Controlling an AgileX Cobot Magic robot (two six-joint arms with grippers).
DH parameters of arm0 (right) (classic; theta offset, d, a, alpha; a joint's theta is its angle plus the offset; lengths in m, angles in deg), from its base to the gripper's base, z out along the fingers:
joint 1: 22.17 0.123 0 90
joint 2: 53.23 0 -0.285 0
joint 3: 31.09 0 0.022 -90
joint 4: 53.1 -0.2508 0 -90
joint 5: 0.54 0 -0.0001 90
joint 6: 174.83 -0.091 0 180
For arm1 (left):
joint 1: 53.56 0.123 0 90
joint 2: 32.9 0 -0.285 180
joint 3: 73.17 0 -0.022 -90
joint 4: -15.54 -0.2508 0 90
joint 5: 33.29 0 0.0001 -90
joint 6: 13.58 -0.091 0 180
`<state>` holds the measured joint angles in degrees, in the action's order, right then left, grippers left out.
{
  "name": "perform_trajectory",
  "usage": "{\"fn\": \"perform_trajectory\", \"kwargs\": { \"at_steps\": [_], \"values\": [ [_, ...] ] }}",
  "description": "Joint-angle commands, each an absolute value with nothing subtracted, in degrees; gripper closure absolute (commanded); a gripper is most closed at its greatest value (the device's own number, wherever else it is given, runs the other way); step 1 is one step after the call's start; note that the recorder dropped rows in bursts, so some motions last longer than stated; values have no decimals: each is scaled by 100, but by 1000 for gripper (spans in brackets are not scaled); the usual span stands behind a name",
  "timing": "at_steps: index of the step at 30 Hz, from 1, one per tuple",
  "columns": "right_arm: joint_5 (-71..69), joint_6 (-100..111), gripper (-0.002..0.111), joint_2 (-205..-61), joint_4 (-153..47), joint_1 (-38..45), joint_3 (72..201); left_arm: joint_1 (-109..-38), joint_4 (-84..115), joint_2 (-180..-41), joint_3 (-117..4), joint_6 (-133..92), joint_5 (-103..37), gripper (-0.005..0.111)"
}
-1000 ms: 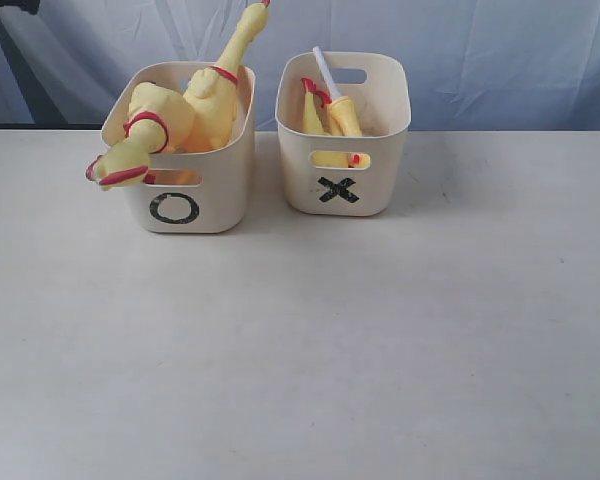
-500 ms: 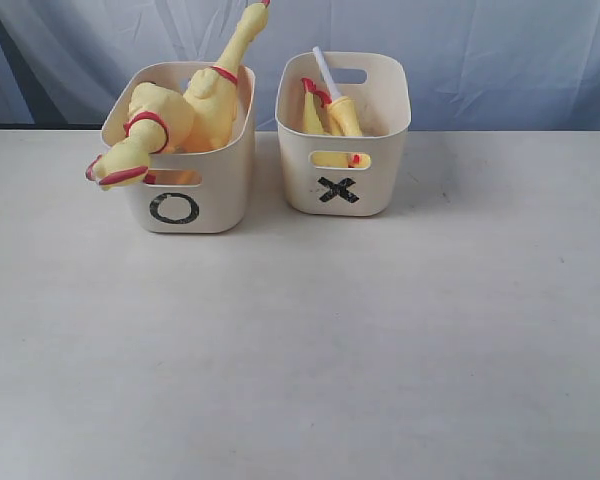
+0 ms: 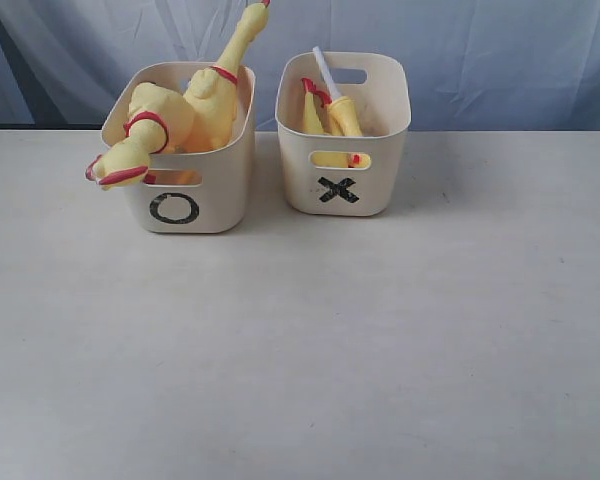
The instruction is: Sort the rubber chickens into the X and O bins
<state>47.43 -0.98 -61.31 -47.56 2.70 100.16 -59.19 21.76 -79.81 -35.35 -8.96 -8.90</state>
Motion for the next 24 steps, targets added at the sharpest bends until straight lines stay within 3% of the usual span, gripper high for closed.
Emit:
{"fn": "perform_trajectory", "kwargs": {
  "at_steps": [1, 5, 24],
  "values": [
    [4716, -98, 108, -6102, -4736, 248, 9987, -5947, 2238, -7554, -3026, -998, -2128, 106],
    [4716, -98, 108, -6102, -4736, 248, 9987, -5947, 2238, -7465, -2585, -998, -2894, 106],
    [4716, -98, 108, -6102, -4736, 248, 9987, -6053, 1802, -7465, -2304, -977, -2782, 106]
  ]
}}
